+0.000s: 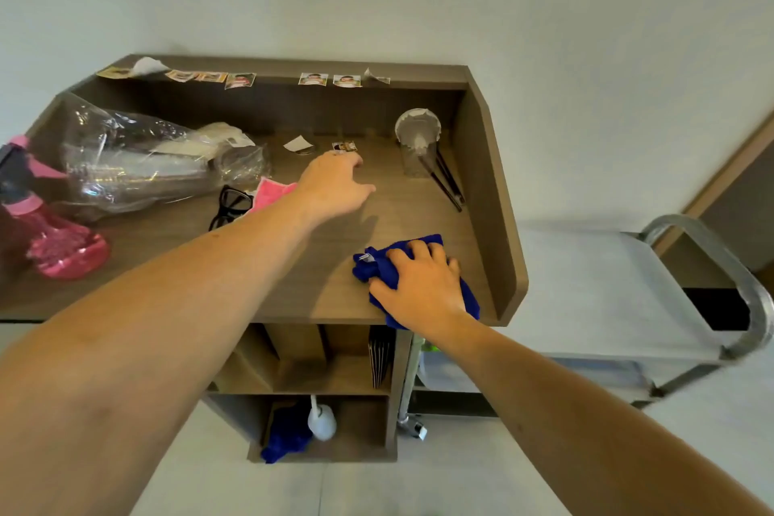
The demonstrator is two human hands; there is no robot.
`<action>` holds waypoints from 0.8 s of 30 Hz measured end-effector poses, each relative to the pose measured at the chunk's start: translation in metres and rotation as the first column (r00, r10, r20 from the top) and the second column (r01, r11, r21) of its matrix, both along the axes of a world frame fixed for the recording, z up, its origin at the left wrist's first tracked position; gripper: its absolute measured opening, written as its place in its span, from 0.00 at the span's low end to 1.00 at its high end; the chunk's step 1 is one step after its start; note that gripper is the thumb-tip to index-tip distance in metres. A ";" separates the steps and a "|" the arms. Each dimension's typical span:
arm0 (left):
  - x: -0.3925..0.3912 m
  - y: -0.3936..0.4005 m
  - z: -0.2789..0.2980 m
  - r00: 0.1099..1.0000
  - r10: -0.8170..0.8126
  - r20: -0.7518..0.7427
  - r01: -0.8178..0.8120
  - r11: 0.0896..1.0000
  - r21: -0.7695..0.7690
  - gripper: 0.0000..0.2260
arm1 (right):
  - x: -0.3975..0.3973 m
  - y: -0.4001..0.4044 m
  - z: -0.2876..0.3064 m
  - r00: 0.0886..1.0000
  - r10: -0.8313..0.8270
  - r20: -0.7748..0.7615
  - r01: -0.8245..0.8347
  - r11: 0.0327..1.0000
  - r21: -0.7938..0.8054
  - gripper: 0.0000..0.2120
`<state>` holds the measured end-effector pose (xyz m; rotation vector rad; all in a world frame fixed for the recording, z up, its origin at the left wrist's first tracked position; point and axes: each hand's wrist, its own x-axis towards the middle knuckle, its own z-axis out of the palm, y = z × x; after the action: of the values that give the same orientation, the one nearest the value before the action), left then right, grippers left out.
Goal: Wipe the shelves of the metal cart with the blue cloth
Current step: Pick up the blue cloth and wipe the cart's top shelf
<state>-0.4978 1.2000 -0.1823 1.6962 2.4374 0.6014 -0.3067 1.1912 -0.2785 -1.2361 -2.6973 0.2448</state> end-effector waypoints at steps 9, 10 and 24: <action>0.000 0.002 0.023 1.000 -0.018 0.006 0.018 0.999 0.042 0.26 | -0.008 0.002 0.018 1.000 0.020 -0.014 -0.018 0.991 0.135 0.18; 0.000 0.003 0.029 1.000 -0.030 -0.007 0.030 0.998 0.052 0.26 | -0.010 0.004 0.024 0.999 0.027 -0.027 -0.022 0.986 0.165 0.18; 0.021 0.025 0.114 0.982 -0.174 -0.070 0.186 0.950 0.251 0.23 | 0.017 0.038 0.145 0.972 -0.132 -0.192 0.210 0.855 0.474 0.16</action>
<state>-0.4765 1.2252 -0.0685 2.0237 2.2800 0.8935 -0.2894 1.2288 -0.1332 -1.2202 -2.2878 -0.3415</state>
